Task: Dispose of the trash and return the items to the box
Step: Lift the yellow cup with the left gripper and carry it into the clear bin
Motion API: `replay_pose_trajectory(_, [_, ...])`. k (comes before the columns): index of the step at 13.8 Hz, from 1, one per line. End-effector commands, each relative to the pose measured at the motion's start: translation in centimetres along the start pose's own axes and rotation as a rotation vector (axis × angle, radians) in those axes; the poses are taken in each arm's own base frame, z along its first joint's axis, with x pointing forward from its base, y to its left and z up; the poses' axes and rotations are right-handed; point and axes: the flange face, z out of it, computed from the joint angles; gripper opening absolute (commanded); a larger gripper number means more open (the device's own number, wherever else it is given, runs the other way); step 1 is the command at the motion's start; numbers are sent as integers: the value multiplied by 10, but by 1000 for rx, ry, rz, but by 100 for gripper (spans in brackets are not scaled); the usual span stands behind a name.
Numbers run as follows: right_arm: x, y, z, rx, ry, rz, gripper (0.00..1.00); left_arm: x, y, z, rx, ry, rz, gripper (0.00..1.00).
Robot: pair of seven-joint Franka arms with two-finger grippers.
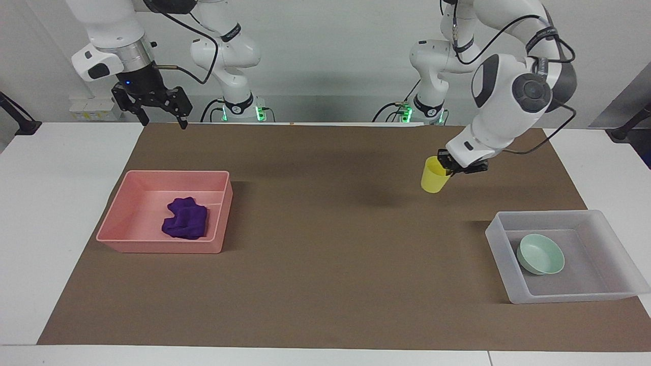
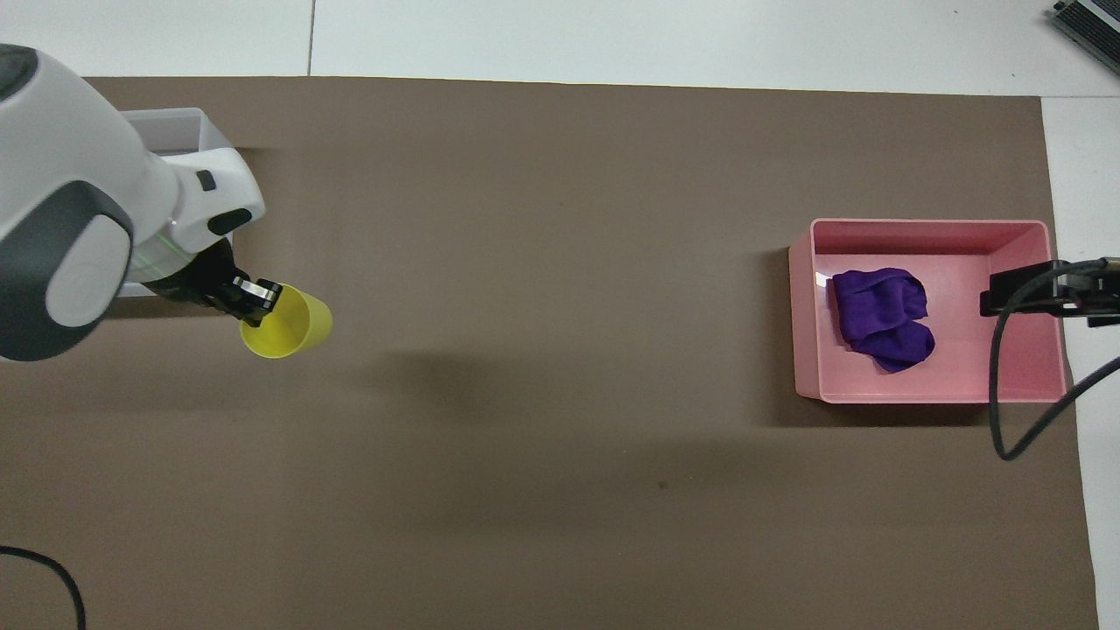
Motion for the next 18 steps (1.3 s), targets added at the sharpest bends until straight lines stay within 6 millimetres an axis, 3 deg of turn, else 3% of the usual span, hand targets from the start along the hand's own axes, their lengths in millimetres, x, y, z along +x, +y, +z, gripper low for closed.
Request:
replay_pose_trajectory(1, [0, 0, -1, 17, -5, -14, 100, 5, -60, -20, 32, -15, 85, 0])
replay_pose_trajectory(3, [-2, 1, 1, 17, -10, -14, 100, -3, -120, -22, 35, 15, 169, 0])
replay_pose_trajectory(6, [-2, 1, 2, 17, -12, -13, 100, 29, -195, -6, 197, 107, 357, 0])
replay_pose_trajectory(7, [-2, 1, 2, 17, -12, -11, 100, 38, -208, -4, 232, 153, 386, 0])
replay_pose_trajectory(9, [-3, 1, 1, 17, -9, -11, 100, 59, -229, 9, 282, 222, 388, 0])
replay_pose_trajectory(12, [-3, 0, 2, 17, -12, -13, 100, 73, -250, 36, 334, 217, 387, 0])
replay_pose_trajectory(15, [-4, 1, 3, 17, -15, -11, 100, 70, -274, 71, 288, 162, 361, 0])
replay_pose_trajectory(18, [-5, 0, 4, 17, -16, -13, 100, 72, -274, 90, 248, 123, 356, 0])
